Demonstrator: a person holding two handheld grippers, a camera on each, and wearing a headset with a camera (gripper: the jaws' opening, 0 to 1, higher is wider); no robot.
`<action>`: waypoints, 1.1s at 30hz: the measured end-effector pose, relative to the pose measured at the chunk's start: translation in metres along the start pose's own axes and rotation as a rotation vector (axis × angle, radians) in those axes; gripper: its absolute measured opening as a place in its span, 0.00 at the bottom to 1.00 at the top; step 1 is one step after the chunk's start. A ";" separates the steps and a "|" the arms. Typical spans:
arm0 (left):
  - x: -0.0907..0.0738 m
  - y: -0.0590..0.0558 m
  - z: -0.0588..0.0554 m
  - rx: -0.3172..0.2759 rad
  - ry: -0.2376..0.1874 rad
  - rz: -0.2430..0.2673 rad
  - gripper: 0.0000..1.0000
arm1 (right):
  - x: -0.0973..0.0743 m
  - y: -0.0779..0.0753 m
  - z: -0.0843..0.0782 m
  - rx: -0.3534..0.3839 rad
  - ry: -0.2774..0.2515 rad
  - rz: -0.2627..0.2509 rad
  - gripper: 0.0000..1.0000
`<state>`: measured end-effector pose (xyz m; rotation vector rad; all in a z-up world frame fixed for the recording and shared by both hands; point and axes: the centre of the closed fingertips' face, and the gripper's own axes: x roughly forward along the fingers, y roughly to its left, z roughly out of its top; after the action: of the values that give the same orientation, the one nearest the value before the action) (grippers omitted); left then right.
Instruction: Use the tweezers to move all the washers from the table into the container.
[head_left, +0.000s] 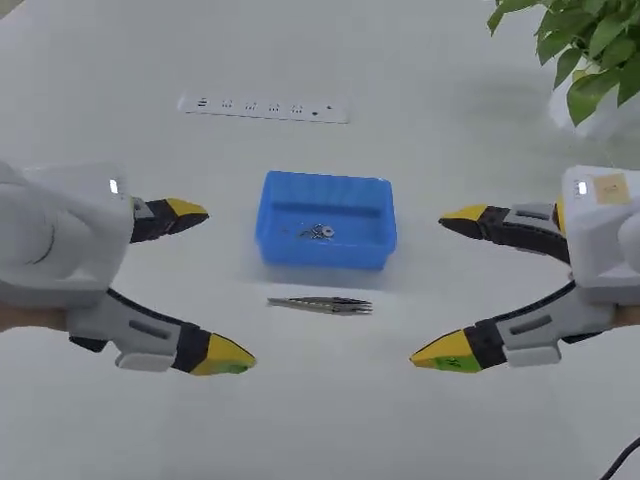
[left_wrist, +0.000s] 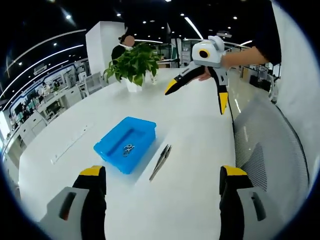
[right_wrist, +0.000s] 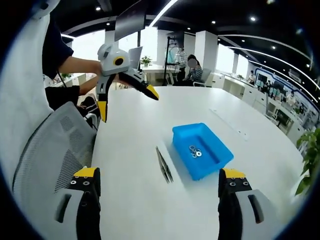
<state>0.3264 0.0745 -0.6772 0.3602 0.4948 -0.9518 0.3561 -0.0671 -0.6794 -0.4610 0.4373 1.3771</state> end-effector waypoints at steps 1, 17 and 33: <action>-0.001 0.000 0.004 0.007 -0.013 0.000 1.00 | -0.001 0.001 0.000 0.000 -0.002 -0.004 1.00; -0.027 -0.001 0.018 -0.013 -0.037 0.019 1.00 | 0.000 0.003 0.015 -0.042 0.016 -0.018 1.00; -0.035 -0.003 0.011 0.000 0.031 0.034 1.00 | 0.001 0.011 0.015 -0.056 0.030 0.029 1.00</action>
<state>0.3098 0.0915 -0.6493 0.3826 0.5157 -0.9147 0.3460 -0.0565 -0.6681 -0.5237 0.4319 1.4147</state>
